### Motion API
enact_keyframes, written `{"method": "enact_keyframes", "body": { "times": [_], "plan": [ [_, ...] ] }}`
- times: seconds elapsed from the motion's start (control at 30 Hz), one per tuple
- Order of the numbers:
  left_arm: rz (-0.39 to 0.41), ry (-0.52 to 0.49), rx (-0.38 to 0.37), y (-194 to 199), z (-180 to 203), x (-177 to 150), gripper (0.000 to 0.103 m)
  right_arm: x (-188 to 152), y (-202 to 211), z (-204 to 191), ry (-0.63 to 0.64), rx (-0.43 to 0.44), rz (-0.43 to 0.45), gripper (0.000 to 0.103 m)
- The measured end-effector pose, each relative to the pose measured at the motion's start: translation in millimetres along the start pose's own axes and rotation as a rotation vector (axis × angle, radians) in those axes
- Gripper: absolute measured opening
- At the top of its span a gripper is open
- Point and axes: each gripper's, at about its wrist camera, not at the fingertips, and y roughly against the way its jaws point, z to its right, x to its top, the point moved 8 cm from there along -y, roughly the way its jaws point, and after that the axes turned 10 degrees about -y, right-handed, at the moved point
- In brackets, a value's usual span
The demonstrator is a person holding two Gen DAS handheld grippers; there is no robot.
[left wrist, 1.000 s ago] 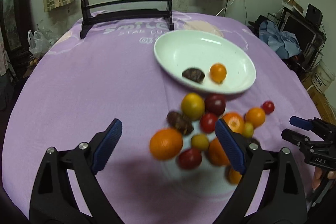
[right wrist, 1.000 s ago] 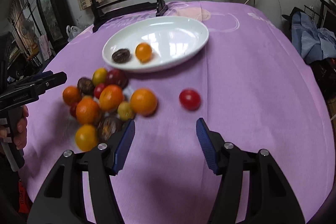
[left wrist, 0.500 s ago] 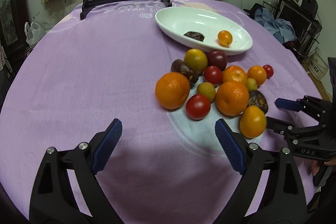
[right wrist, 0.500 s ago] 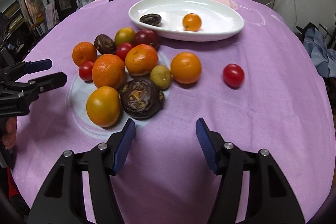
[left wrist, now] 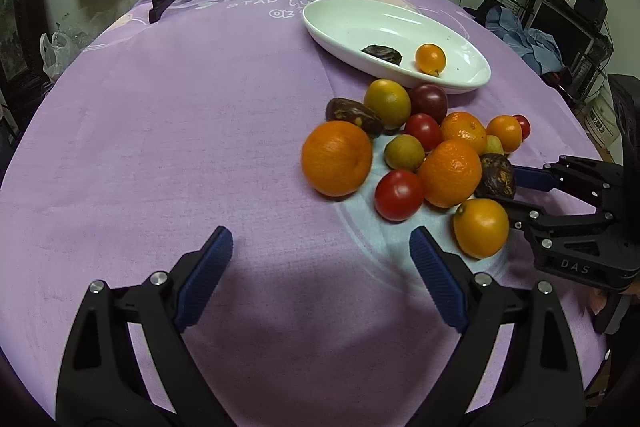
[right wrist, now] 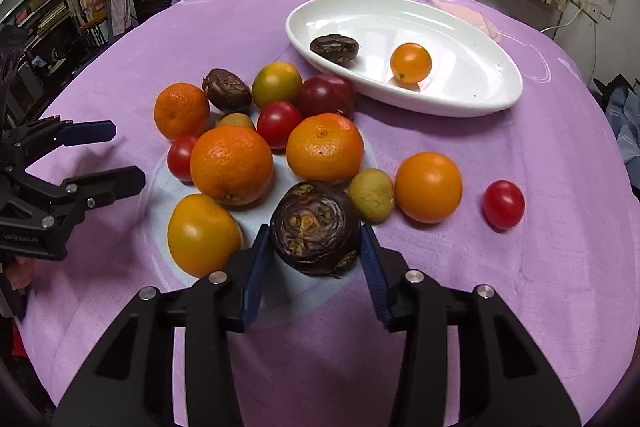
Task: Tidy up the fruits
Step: 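Grasp a large orange with the left tool while the right tool grasps a passion fruit, then place both held fruits onto the white plate and open both tools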
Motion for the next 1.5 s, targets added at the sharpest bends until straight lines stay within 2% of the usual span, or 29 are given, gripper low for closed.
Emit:
{"method": "enact_keyframes", "body": {
  "times": [0.23, 0.5, 0.63, 0.7, 0.77, 0.9, 1.0, 1.17, 1.3, 1.4, 1.5],
  "plan": [
    [-0.006, 0.014, -0.008, -4, -3, 5, 0.092, -14, 20, 14, -0.072, 0.04, 0.017, 0.044],
    [-0.006, 0.044, -0.006, -19, -21, 21, 0.09, -26, 35, 20, -0.094, 0.065, 0.032, 0.044],
    [-0.02, 0.068, -0.039, -32, -22, 28, 0.076, -24, 40, 21, -0.099, 0.079, 0.044, 0.044],
    [-0.013, 0.055, -0.007, -37, -23, 33, 0.063, -25, 41, 21, -0.103, 0.083, 0.045, 0.044],
    [-0.005, 0.04, -0.033, -40, -17, 37, 0.044, -25, 40, 22, -0.106, 0.084, 0.045, 0.044],
    [-0.015, 0.027, -0.001, -37, -12, 36, 0.043, -25, 41, 24, -0.116, 0.085, 0.048, 0.044],
    [-0.019, 0.025, -0.032, -26, -4, 36, 0.043, -24, 46, 27, -0.122, 0.087, 0.059, 0.044],
    [0.054, -0.007, -0.074, 9, 16, 56, 0.043, -8, 67, 32, -0.122, 0.091, 0.114, 0.044],
    [0.114, -0.011, -0.123, 32, 31, 86, 0.043, 23, 88, 39, -0.118, 0.084, 0.194, 0.044],
    [0.145, -0.023, -0.132, 35, 40, 114, 0.043, 48, 95, 46, -0.119, 0.056, 0.249, 0.044],
    [0.16, -0.008, -0.118, 22, 42, 142, 0.043, 80, 84, 59, -0.139, 0.025, 0.29, 0.044]
  ]
}}
